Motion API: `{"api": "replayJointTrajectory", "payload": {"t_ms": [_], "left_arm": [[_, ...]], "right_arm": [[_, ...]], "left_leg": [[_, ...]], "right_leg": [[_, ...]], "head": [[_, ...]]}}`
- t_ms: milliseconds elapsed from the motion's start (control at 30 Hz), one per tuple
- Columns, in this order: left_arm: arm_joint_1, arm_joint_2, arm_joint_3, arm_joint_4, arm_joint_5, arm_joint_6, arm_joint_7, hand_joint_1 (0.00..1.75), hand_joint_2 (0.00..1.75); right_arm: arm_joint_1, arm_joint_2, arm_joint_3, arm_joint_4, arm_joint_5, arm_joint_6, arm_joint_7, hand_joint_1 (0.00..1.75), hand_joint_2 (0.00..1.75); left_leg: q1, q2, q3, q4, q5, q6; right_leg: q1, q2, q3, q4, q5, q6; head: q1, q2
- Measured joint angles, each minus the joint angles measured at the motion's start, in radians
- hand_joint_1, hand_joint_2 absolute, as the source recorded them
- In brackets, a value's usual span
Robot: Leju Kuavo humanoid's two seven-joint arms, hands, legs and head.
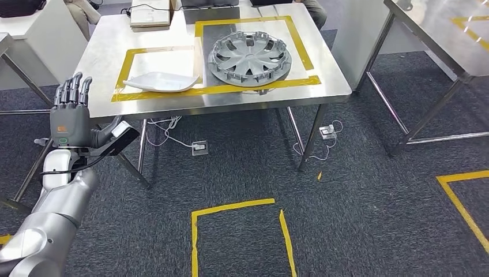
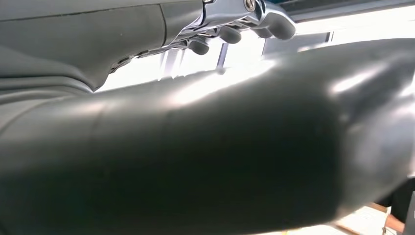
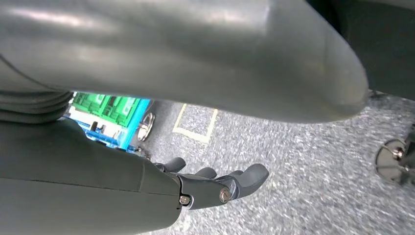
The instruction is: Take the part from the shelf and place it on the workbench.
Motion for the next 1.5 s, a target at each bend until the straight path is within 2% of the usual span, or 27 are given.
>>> {"api": "replayJointTrajectory", "payload": {"t_ms": [67, 133, 167, 200, 267, 300, 333, 367, 433, 500, 533, 567, 633, 667, 700, 767, 800, 833, 867, 900, 967, 1033, 1067, 1167, 1200, 1333, 1500], "left_arm": [[-0.006, -0.001, 0.0, 0.002, 0.001, -0.001, 0.002, 0.0, 0.0], [-0.008, -0.003, 0.0, 0.007, 0.004, -0.001, 0.005, 0.0, 0.0], [-0.01, -0.004, 0.0, 0.008, 0.006, -0.001, 0.007, 0.0, 0.0], [-0.011, -0.005, 0.0, 0.01, 0.006, -0.001, 0.008, 0.0, 0.0], [-0.013, -0.004, 0.0, 0.012, 0.007, -0.002, 0.01, 0.0, 0.0], [-0.013, -0.004, 0.0, 0.013, 0.008, -0.004, 0.012, 0.0, 0.0], [-0.013, -0.003, 0.0, 0.015, 0.008, -0.006, 0.014, 0.0, 0.0], [-0.013, -0.003, 0.0, 0.017, 0.008, -0.008, 0.016, 0.0, 0.0], [-0.014, -0.003, 0.0, 0.019, 0.008, -0.013, 0.02, 0.0, 0.0], [-0.015, -0.002, 0.0, 0.019, 0.008, -0.016, 0.023, 0.0, 0.0], [-0.016, -0.001, 0.0, 0.019, 0.008, -0.017, 0.024, 0.0, 0.0], [-0.017, 0.0, 0.0, 0.019, 0.009, -0.018, 0.024, 0.0, 0.0], [-0.017, 0.001, 0.0, 0.02, 0.014, -0.019, 0.026, 0.0, 0.0], [-0.017, 0.002, 0.0, 0.02, 0.017, -0.019, 0.027, 0.0, 0.0], [-0.018, 0.002, -0.001, 0.02, 0.02, -0.02, 0.029, 0.0, 0.44], [-0.019, 0.003, -0.001, 0.022, 0.023, -0.021, 0.037, 0.0, 1.31], [-0.018, 0.003, -0.001, 0.023, 0.022, -0.02, 0.042, 0.0, 1.75], [-0.016, 0.003, -0.001, 0.025, 0.019, -0.019, 0.047, 0.0, 1.75], [-0.014, 0.003, -0.002, 0.026, 0.015, -0.018, 0.05, 0.0, 1.75], [-0.012, 0.003, -0.003, 0.026, 0.011, -0.018, 0.054, 0.0, 1.75], [-0.011, 0.002, -0.004, 0.027, 0.016, -0.038, 0.074, 0.0, 1.75], [0.003, 0.0, -0.004, 0.029, 0.036, -0.073, 0.116, 0.0, 1.75], [0.017, -0.001, -0.005, 0.031, 0.05, -0.089, 0.137, 0.0, 1.75], [0.073, -0.006, -0.005, 0.034, 0.107, -0.126, 0.174, 0.0, 1.75], [0.091, -0.007, -0.005, 0.034, 0.128, -0.136, 0.182, 0.0, 1.75], [0.163, -0.009, -0.006, 0.034, 0.215, -0.179, 0.21, 0.0, 1.75], [0.252, -0.014, -0.007, 0.033, 0.323, -0.232, 0.242, 0.0, 1.75]], "right_arm": [[0.001, 0.0, -0.001, 0.0, -0.004, -0.003, 0.0, 0.0, 0.0], [0.003, 0.0, -0.002, 0.0, -0.005, -0.007, 0.0, 0.0, 0.0], [0.004, 0.0, -0.002, 0.0, -0.005, -0.009, 0.0, 0.0, 0.0], [0.005, 0.0, -0.002, 0.0, -0.005, -0.01, 0.001, 0.0, 0.0], [0.006, 0.0, -0.002, 0.0, -0.005, -0.01, 0.002, 0.0, 0.0], [0.006, 0.0, -0.003, 0.0, -0.005, -0.01, 0.003, 0.0, 0.0], [0.006, 0.001, -0.003, 0.0, -0.005, -0.01, 0.003, 0.0, 0.0], [0.005, 0.001, -0.004, 0.0, -0.006, -0.01, 0.003, 0.0, 0.0], [0.004, 0.003, -0.006, 0.0, -0.007, -0.009, 0.003, 0.0, 0.0], [0.001, 0.003, -0.008, 0.0, -0.012, -0.001, 0.003, 0.0, 0.0], [0.0, 0.003, -0.01, 0.0, -0.015, 0.003, 0.003, 0.0, 0.0], [-0.001, 0.004, -0.013, 0.0, -0.02, 0.005, 0.003, 0.0, 0.0], [0.0, 0.007, -0.019, 0.0, -0.025, 0.005, 0.003, 0.0, 0.0], [0.0, 0.008, -0.022, 0.0, -0.028, 0.004, 0.003, 0.0, 0.0], [-0.001, 0.009, -0.024, 0.0, -0.03, 0.004, 0.003, 0.0, 0.0], [-0.001, 0.01, -0.028, 0.0, -0.035, 0.004, 0.003, 0.0, 0.0], [0.0, 0.011, -0.031, 0.0, -0.038, 0.003, 0.003, 0.0, 0.44], [0.001, 0.012, -0.033, 0.0, -0.039, 0.0, 0.003, 0.0, 0.87], [0.001, 0.012, -0.035, 0.0, -0.04, -0.004, 0.003, 0.0, 1.31], [0.002, 0.013, -0.036, 0.0, -0.041, -0.01, 0.003, 0.0, 1.75], [0.001, 0.013, -0.04, 0.0, -0.045, -0.026, 0.003, 0.0, 1.75], [0.001, 0.013, -0.04, -0.001, -0.059, -0.042, 0.003, 0.0, 1.75], [0.002, 0.011, -0.036, -0.003, -0.072, -0.049, 0.003, 0.0, 1.75], [0.008, 0.003, -0.012, -0.01, -0.121, -0.061, 0.003, 0.0, 1.75], [0.01, 0.001, -0.001, -0.012, -0.138, -0.065, 0.003, 0.0, 1.75], [0.023, -0.011, 0.05, -0.024, -0.211, -0.08, 0.003, 0.0, 1.75], [0.045, -0.026, 0.119, -0.041, -0.298, -0.1, 0.003, 0.0, 1.75]], "left_leg": [[-0.006, -0.004, 0.026, -0.049, -0.015, 0.016], [-0.005, -0.001, 0.011, -0.048, -0.001, 0.037], [-0.005, 0.001, 0.003, -0.048, 0.009, 0.047], [-0.004, 0.002, -0.007, -0.049, 0.019, 0.056], [-0.008, 0.004, -0.028, -0.047, 0.037, 0.065], [-0.011, 0.004, -0.041, -0.046, 0.047, 0.068], [-0.014, 0.004, -0.054, -0.045, 0.056, 0.07], [-0.017, 0.004, -0.067, -0.043, 0.065, 0.071], [-0.023, 0.003, -0.089, -0.039, 0.08, 0.07], [-0.025, 0.004, -0.101, -0.037, 0.093, 0.064], [-0.023, 0.006, -0.104, -0.038, 0.099, 0.059], [-0.021, 0.007, -0.107, -0.04, 0.106, 0.053], [-0.019, 0.006, -0.11, -0.043, 0.113, 0.041], [-0.019, 0.005, -0.117, -0.033, 0.1, 0.034], [-0.019, 0.004, -0.127, -0.005, 0.073, 0.027], [-0.013, 0.004, -0.162, 0.103, -0.008, 0.014], [-0.01, 0.004, -0.178, 0.162, -0.037, 0.008], [-0.007, 0.004, -0.185, 0.202, -0.048, 0.003], [-0.005, 0.004, -0.175, 0.21, -0.039, 0.0], [-0.003, 0.004, -0.148, 0.18, -0.016, -0.003], [0.0, 0.004, -0.058, 0.05, 0.016, -0.006], [-0.004, 0.002, -0.005, -0.038, 0.017, 0.004], [-0.007, 0.001, -0.001, -0.049, 0.013, 0.011], [-0.008, -0.001, -0.011, -0.051, 0.021, 0.028], [-0.009, -0.002, -0.015, -0.05, 0.024, 0.033], [-0.011, -0.002, -0.025, -0.048, 0.032, 0.044], [-0.012, -0.001, -0.028, -0.048, 0.035, 0.046]], "right_leg": [[0.001, 0.001, -0.004, -0.004, 0.019, 0.013], [-0.001, 0.003, -0.012, -0.004, 0.022, 0.026], [-0.002, 0.004, -0.021, 0.013, 0.001, 0.031], [-0.003, 0.004, -0.035, 0.051, -0.038, 0.034], [-0.001, 0.004, -0.069, 0.177, -0.133, 0.036], [0.0, 0.004, -0.082, 0.241, -0.161, 0.035], [0.002, 0.004, -0.082, 0.279, -0.166, 0.032], [0.005, 0.004, -0.067, 0.284, -0.152, 0.027], [0.015, 0.005, 0.013, 0.192, -0.109, 0.006], [0.026, 0.005, 0.103, 0.062, -0.111, -0.018], [0.03, 0.006, 0.126, 0.022, -0.12, -0.024], [0.034, 0.006, 0.134, 0.002, -0.124, -0.026], [0.031, 0.004, 0.13, -0.012, -0.11, -0.027], [0.027, 0.003, 0.127, -0.018, -0.102, -0.029], [0.022, 0.001, 0.123, -0.024, -0.092, -0.032], [0.018, 0.0, 0.108, -0.026, -0.077, -0.036], [0.017, 0.0, 0.099, -0.024, -0.07, -0.035], [0.015, 0.0, 0.088, -0.022, -0.063, -0.033], [0.013, 0.0, 0.078, -0.02, -0.057, -0.031], [0.01, 0.0, 0.068, -0.016, -0.052, -0.027], [0.007, -0.001, 0.052, -0.008, -0.044, -0.017], [0.007, -0.001, 0.044, -0.002, -0.035, -0.005], [0.008, 0.0, 0.041, -0.001, -0.033, -0.005], [0.01, 0.001, 0.034, -0.004, -0.027, -0.023], [0.01, 0.001, 0.033, -0.007, -0.021, -0.023], [0.008, 0.0, 0.033, -0.022, -0.002, 0.005], [0.007, 0.001, 0.032, -0.027, 0.006, 0.015]], "head": [[0.0, 0.0], [0.001, 0.0], [0.002, 0.0], [0.003, 0.0], [0.005, 0.0], [0.006, 0.0], [0.006, 0.0], [0.006, 0.0], [0.006, 0.0], [0.005, 0.0], [0.006, 0.0], [0.007, 0.0], [0.009, 0.0], [0.008, 0.0], [0.007, 0.0], [0.003, 0.0], [0.003, 0.0], [0.003, 0.0], [0.003, 0.0], [0.003, 0.0], [0.003, 0.0], [0.004, 0.0], [0.004, 0.0], [0.006, 0.0], [0.005, 0.0], [0.006, 0.0], [0.005, 0.0]]}}
